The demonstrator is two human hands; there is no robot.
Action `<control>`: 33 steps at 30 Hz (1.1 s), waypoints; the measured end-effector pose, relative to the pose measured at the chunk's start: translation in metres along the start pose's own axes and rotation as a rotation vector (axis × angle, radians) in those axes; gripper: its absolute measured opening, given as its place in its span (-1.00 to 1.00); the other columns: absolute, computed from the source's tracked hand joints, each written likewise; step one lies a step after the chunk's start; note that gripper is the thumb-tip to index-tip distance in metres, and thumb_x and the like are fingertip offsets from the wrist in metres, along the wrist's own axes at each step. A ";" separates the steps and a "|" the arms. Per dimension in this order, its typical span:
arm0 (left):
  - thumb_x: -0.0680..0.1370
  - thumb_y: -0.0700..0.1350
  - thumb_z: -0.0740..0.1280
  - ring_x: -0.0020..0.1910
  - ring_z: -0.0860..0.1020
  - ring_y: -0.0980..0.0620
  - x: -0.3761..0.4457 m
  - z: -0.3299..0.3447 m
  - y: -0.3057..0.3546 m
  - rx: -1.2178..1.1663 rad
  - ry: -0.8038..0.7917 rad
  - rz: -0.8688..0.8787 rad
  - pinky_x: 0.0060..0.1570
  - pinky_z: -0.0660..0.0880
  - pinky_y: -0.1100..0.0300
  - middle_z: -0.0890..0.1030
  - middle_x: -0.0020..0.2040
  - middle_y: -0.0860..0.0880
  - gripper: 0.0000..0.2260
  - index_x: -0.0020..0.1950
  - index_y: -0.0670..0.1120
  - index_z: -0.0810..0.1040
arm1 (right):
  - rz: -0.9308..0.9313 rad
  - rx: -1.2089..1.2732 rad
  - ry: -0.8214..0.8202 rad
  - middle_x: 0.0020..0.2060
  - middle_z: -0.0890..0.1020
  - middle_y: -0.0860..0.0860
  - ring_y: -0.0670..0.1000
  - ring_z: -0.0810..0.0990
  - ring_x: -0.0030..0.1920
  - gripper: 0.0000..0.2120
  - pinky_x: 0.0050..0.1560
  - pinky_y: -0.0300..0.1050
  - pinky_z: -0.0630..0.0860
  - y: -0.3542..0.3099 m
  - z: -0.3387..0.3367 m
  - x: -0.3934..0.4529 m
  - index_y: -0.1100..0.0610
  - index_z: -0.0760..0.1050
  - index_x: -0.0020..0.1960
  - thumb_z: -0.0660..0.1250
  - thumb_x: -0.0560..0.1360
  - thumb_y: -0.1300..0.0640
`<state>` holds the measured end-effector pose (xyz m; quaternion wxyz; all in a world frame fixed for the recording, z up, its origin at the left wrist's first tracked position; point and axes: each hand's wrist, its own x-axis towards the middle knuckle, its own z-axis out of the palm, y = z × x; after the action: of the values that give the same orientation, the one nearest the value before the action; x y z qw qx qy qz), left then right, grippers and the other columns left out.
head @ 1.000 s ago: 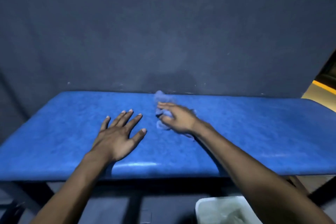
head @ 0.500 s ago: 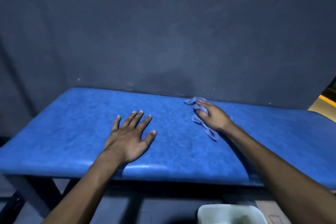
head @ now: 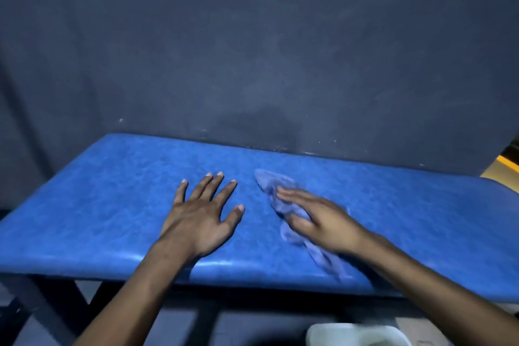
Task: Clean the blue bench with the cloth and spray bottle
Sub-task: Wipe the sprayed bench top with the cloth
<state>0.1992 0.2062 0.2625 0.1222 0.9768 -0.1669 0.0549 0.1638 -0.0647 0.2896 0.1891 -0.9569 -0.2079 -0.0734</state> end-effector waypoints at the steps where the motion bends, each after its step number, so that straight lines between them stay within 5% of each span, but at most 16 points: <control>1: 0.55 0.39 -0.17 0.60 -0.20 0.18 0.000 0.000 0.000 0.003 -0.001 0.002 0.55 -0.25 -0.12 -0.12 0.64 0.18 -0.37 0.61 0.26 -0.08 | 0.029 -0.018 0.014 0.49 0.38 -0.20 -0.21 0.30 0.49 -0.49 0.48 -0.18 0.27 0.005 0.004 0.027 -0.06 0.36 0.49 0.11 0.57 -0.15; 6: 0.56 0.40 -0.18 0.60 -0.20 0.21 -0.001 -0.002 -0.004 -0.005 0.003 0.012 0.56 -0.24 -0.08 -0.10 0.64 0.20 -0.38 0.61 0.28 -0.07 | 0.172 -0.045 0.064 0.37 0.49 -0.13 -0.08 0.41 0.41 -0.68 0.12 -0.22 0.28 0.002 0.018 0.132 0.01 0.53 0.23 0.14 0.56 0.04; 10: 0.53 0.41 -0.22 0.60 -0.19 0.22 -0.002 -0.001 -0.005 -0.001 0.012 0.015 0.56 -0.22 -0.08 -0.10 0.64 0.21 -0.36 0.60 0.28 -0.07 | 0.081 0.013 -0.003 0.42 0.46 -0.15 -0.04 0.46 0.40 -0.54 0.35 -0.01 0.43 -0.017 0.019 0.057 -0.12 0.40 0.39 0.09 0.52 -0.11; 15: 0.52 0.41 -0.23 0.59 -0.22 0.22 -0.002 0.001 -0.002 0.000 0.009 0.002 0.56 -0.24 -0.07 -0.13 0.64 0.22 -0.36 0.60 0.30 -0.10 | -0.026 0.145 -0.056 0.50 0.32 -0.26 -0.32 0.21 0.49 -0.52 0.48 -0.36 0.14 -0.019 -0.011 -0.065 -0.03 0.34 0.51 0.29 0.61 -0.02; 20: 0.52 0.40 -0.22 0.59 -0.22 0.21 -0.002 0.000 0.001 0.007 0.006 -0.004 0.56 -0.25 -0.08 -0.14 0.64 0.21 -0.36 0.60 0.29 -0.11 | 0.047 0.068 -0.004 0.51 0.36 -0.16 -0.23 0.25 0.50 -0.53 0.44 -0.40 0.12 -0.004 0.000 0.007 0.00 0.35 0.51 0.26 0.62 0.00; 26: 0.55 0.40 -0.16 0.60 -0.18 0.21 0.001 0.000 -0.001 0.000 0.014 -0.002 0.56 -0.23 -0.08 -0.08 0.64 0.21 -0.38 0.60 0.29 -0.05 | 0.273 0.204 0.032 0.44 0.45 -0.10 -0.07 0.36 0.48 -0.56 0.48 -0.11 0.25 0.004 0.015 0.131 -0.05 0.50 0.33 0.21 0.49 -0.09; 28: 0.54 0.40 -0.18 0.60 -0.17 0.21 -0.001 0.000 -0.003 -0.003 0.014 0.002 0.56 -0.22 -0.09 -0.07 0.64 0.21 -0.37 0.60 0.28 -0.04 | 0.228 0.201 -0.002 0.31 0.52 -0.21 -0.09 0.45 0.39 -0.70 0.43 -0.04 0.35 -0.007 0.019 0.113 -0.22 0.51 0.14 0.16 0.46 -0.12; 33: 0.55 0.39 -0.18 0.60 -0.18 0.21 -0.002 0.000 -0.002 0.003 0.014 0.005 0.56 -0.22 -0.10 -0.09 0.64 0.20 -0.37 0.61 0.26 -0.05 | 0.045 0.156 -0.023 0.49 0.35 -0.21 -0.27 0.24 0.50 -0.53 0.50 -0.29 0.16 -0.025 0.007 -0.013 -0.01 0.36 0.49 0.28 0.60 -0.01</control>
<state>0.1976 0.2092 0.2619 0.1218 0.9762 -0.1685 0.0620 0.1424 -0.0459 0.2886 0.2624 -0.9444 -0.1935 -0.0415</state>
